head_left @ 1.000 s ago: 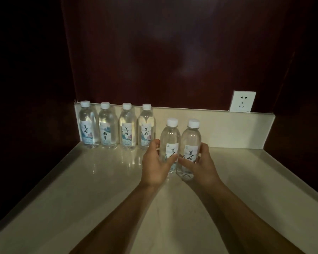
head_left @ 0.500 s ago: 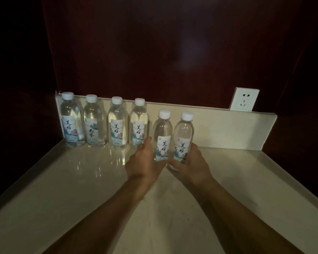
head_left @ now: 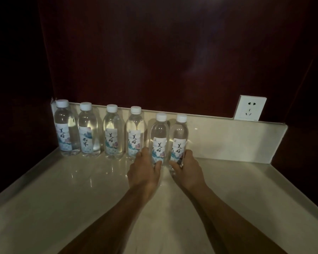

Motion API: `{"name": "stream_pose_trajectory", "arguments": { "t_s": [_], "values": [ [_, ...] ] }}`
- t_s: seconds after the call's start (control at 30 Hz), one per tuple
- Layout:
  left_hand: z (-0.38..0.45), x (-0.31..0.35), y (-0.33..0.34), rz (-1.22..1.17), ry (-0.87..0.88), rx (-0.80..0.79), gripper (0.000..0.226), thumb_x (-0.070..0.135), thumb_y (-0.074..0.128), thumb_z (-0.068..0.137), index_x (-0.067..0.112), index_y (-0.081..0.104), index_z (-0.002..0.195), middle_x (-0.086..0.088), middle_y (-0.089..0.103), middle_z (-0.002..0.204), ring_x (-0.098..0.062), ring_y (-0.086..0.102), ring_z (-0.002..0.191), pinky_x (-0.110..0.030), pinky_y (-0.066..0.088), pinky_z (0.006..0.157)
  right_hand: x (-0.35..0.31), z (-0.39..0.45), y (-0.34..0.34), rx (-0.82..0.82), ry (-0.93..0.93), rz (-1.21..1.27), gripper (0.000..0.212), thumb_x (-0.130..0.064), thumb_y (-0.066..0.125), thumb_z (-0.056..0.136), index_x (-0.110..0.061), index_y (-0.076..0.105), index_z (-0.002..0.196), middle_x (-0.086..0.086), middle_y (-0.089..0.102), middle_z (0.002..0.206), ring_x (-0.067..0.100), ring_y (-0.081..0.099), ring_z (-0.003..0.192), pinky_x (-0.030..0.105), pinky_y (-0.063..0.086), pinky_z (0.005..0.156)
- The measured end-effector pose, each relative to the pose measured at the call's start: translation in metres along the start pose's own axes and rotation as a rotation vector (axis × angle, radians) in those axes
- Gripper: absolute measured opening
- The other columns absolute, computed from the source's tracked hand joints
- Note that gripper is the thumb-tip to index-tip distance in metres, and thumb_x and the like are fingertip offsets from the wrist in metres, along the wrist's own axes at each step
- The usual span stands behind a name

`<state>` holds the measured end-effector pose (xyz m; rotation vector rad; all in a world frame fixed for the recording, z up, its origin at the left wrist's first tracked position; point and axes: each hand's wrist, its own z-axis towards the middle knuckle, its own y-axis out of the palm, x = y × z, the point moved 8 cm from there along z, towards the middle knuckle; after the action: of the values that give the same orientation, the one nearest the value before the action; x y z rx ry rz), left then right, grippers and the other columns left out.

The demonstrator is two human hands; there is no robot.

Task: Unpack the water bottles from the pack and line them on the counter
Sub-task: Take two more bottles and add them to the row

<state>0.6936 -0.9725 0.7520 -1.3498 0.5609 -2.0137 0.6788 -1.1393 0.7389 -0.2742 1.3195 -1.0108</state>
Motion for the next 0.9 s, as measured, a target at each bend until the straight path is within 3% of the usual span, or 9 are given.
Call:
{"name": "stream_pose_trajectory", "arguments": {
  "t_s": [0.1,0.17,0.3,0.73,0.9],
  "values": [
    [0.005,0.0,0.006,-0.034,-0.038,-0.002,0.044,0.039,0.059,0.096,0.02,0.042,0.132,-0.005,0.066,0.121,-0.028,0.065,0.11,-0.039,0.05,0.088,0.003,0.01,0.002,-0.003,0.004,-0.044,0.043,-0.04,0.065,0.092,-0.017,0.045,0.123,0.0,0.066,0.119,0.014,0.061,0.091,0.018,0.035,0.056],
    [0.008,0.002,0.01,-0.024,-0.053,0.0,0.043,0.039,0.058,0.098,0.019,0.04,0.132,-0.007,0.067,0.12,-0.03,0.066,0.109,-0.041,0.053,0.089,0.006,0.013,0.003,0.023,0.002,-0.071,0.043,-0.046,0.062,0.092,-0.02,0.045,0.122,0.0,0.066,0.119,0.02,0.065,0.099,0.026,0.039,0.066],
    [0.014,0.005,0.013,0.031,-0.047,-0.007,0.042,0.036,0.055,0.1,0.015,0.04,0.133,-0.009,0.068,0.119,-0.03,0.065,0.11,-0.04,0.051,0.087,0.01,0.019,0.007,0.032,-0.025,-0.103,0.043,-0.045,0.058,0.094,-0.018,0.044,0.124,0.003,0.063,0.123,0.029,0.065,0.106,0.032,0.043,0.075],
    [0.024,0.002,0.023,0.046,-0.048,0.024,0.034,0.034,0.052,0.101,0.016,0.039,0.126,-0.007,0.073,0.108,-0.03,0.069,0.099,-0.044,0.056,0.081,0.014,0.026,0.01,0.055,-0.027,-0.197,0.056,-0.053,0.052,0.095,-0.014,0.04,0.132,0.007,0.054,0.126,0.029,0.063,0.105,0.03,0.04,0.071],
    [0.022,-0.002,0.024,0.009,-0.071,0.02,0.039,0.042,0.063,0.095,0.016,0.05,0.12,-0.002,0.072,0.103,-0.026,0.068,0.099,-0.036,0.049,0.077,0.017,0.028,0.007,0.084,0.001,-0.142,0.06,-0.058,0.06,0.089,-0.016,0.044,0.129,0.005,0.056,0.122,0.027,0.063,0.107,0.03,0.042,0.073]
  ]
}}
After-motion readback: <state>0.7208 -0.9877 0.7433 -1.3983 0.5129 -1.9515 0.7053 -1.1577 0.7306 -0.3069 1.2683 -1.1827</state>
